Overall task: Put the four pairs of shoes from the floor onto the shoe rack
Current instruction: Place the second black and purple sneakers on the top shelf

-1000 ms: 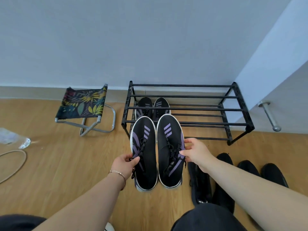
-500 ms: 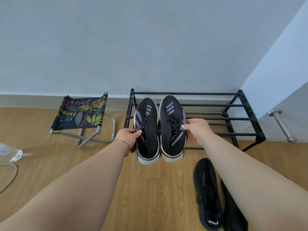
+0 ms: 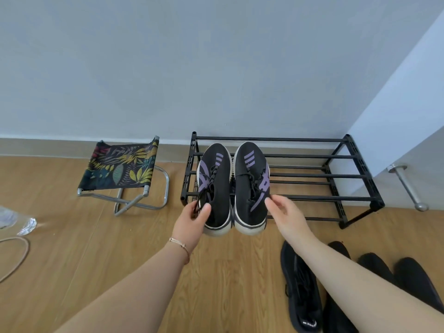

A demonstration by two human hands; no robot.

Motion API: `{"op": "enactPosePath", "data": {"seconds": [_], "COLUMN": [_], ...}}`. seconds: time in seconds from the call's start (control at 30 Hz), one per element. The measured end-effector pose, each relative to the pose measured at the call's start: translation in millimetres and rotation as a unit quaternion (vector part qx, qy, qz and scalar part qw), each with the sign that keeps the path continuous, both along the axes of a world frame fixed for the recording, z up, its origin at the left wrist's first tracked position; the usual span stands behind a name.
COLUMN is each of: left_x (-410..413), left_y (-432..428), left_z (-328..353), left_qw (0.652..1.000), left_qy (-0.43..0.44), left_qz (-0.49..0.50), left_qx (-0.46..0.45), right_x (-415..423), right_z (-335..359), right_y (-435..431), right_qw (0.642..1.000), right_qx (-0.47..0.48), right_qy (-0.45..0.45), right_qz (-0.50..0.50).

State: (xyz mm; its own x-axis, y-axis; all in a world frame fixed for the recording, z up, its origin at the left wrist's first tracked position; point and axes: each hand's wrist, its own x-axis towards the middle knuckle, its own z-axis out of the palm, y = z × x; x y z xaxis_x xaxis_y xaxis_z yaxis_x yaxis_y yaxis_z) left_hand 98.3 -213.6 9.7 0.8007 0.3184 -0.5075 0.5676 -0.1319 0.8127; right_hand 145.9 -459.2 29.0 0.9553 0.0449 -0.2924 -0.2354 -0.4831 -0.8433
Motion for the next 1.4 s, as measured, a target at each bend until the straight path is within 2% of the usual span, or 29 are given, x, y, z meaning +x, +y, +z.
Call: {"op": "enactPosePath", "data": {"seconds": [0.07,0.17,0.3,0.67,1.03,1.23,1.4], "left_x": [-16.9,-26.8,-22.0,21.4,91.5,91.7,78.4], "left_y": [-5.6,-11.3,-13.3,9.2,16.5,18.0,7.4], "left_z": [-2.5,-14.3,-19.9,-12.1,7.4,4.4,7.0], "left_qw": [0.994,0.971,0.954,0.918,0.881,0.887,0.874], "left_qy": [-0.018,-0.025,-0.037,-0.036,0.03,0.028,0.03], "left_qz": [-0.066,-0.12,-0.119,-0.16,-0.192,-0.192,-0.181], "left_qx": [0.081,0.205,0.274,0.36,0.432,0.418,0.45], "right_x": [-17.8,-26.4,-19.3,19.1,89.6,92.2,79.3], "right_z": [-1.4,-10.7,-22.8,-10.3,-18.0,-23.2,-14.1], "right_y": [-1.1,3.1,13.3,30.7,49.6,51.8,51.1], "right_qw": [0.998,0.988,0.98,0.982,0.974,0.969,0.958], "right_qx": [-0.01,-0.089,-0.157,-0.138,-0.177,-0.201,-0.233], "right_qy": [-0.005,-0.031,-0.056,-0.073,-0.068,-0.07,-0.097], "right_qz": [0.055,0.121,0.111,0.11,0.122,0.125,0.139]}}
